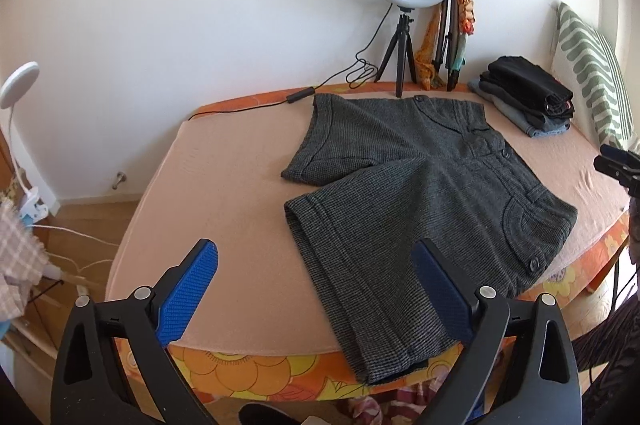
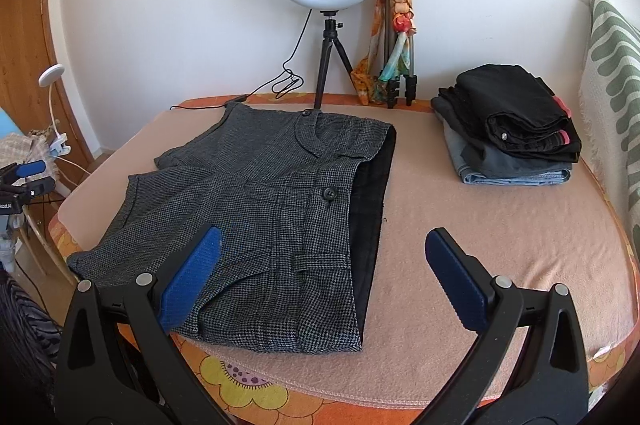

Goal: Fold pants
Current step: 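Grasp the shorts' leg hem with the left tool while the right tool grasps the other hem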

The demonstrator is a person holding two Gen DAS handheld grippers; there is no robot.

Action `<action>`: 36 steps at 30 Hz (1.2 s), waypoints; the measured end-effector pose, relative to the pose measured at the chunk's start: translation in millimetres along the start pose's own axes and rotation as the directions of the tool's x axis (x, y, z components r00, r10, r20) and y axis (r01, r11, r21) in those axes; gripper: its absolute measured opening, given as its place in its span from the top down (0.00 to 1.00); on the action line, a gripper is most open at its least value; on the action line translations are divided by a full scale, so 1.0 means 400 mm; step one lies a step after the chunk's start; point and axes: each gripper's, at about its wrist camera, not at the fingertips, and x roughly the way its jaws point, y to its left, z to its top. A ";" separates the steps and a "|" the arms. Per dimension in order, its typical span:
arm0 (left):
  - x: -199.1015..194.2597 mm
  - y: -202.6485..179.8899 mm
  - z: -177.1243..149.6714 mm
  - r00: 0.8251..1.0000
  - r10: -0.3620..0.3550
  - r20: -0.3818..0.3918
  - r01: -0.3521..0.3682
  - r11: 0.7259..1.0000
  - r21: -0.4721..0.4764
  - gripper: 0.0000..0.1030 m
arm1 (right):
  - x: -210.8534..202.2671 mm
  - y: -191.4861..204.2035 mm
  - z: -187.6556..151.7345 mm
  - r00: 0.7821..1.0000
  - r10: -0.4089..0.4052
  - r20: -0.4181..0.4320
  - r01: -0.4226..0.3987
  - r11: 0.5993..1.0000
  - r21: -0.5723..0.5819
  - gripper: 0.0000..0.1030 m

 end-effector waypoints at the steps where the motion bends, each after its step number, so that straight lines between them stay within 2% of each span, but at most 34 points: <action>1: 0.003 -0.001 -0.012 1.000 0.000 -0.018 0.001 1.000 0.018 0.12 | 0.001 0.007 -0.008 1.000 0.014 -0.005 -0.014 1.000 -0.022 0.00; 4: 0.006 -0.002 -0.050 0.997 -0.035 -0.065 0.038 0.998 0.042 0.21 | 0.011 0.037 -0.038 0.999 0.033 -0.036 -0.037 0.993 -0.111 0.00; 8: 0.002 -0.019 -0.094 0.988 -0.099 -0.115 0.108 0.991 0.076 0.34 | 0.022 0.089 -0.088 0.996 0.040 -0.083 -0.060 0.965 -0.256 0.00; 10: -0.006 -0.044 -0.113 0.987 -0.102 -0.124 0.119 0.983 0.137 0.38 | 0.028 0.107 -0.110 0.993 0.042 -0.112 -0.075 0.949 -0.305 0.01; 13: -0.022 -0.088 -0.130 0.989 -0.089 -0.119 0.116 0.963 0.244 0.40 | 0.040 0.122 -0.134 0.984 0.077 -0.162 -0.126 0.939 -0.319 0.04; 16: -0.028 -0.120 -0.136 0.985 -0.117 -0.129 0.151 0.941 0.301 0.41 | 0.055 0.134 -0.148 0.976 0.091 -0.198 -0.154 0.930 -0.335 0.08; 20: -0.015 -0.164 -0.145 0.981 -0.132 -0.144 0.178 0.907 0.381 0.41 | 0.083 0.153 -0.170 0.972 0.044 -0.232 -0.142 0.892 -0.430 0.13; 26: 0.008 -0.205 -0.156 0.972 -0.157 -0.175 0.221 0.863 0.455 0.41 | 0.112 0.158 -0.190 0.966 -0.017 -0.258 -0.128 0.835 -0.534 0.14; 31: 0.044 -0.204 -0.154 0.963 -0.173 -0.207 0.250 0.860 0.445 0.41 | 0.131 0.177 -0.205 0.965 -0.050 -0.259 -0.121 0.790 -0.602 0.21; 33: 0.056 -0.199 -0.153 0.959 -0.177 -0.220 0.259 0.864 0.432 0.41 | 0.144 0.186 -0.214 0.965 -0.087 -0.249 -0.097 0.762 -0.640 0.30; 36: 0.065 -0.190 -0.149 0.955 -0.186 -0.231 0.269 0.870 0.412 0.41 | 0.149 0.197 -0.222 0.965 -0.093 -0.245 -0.098 0.739 -0.666 0.37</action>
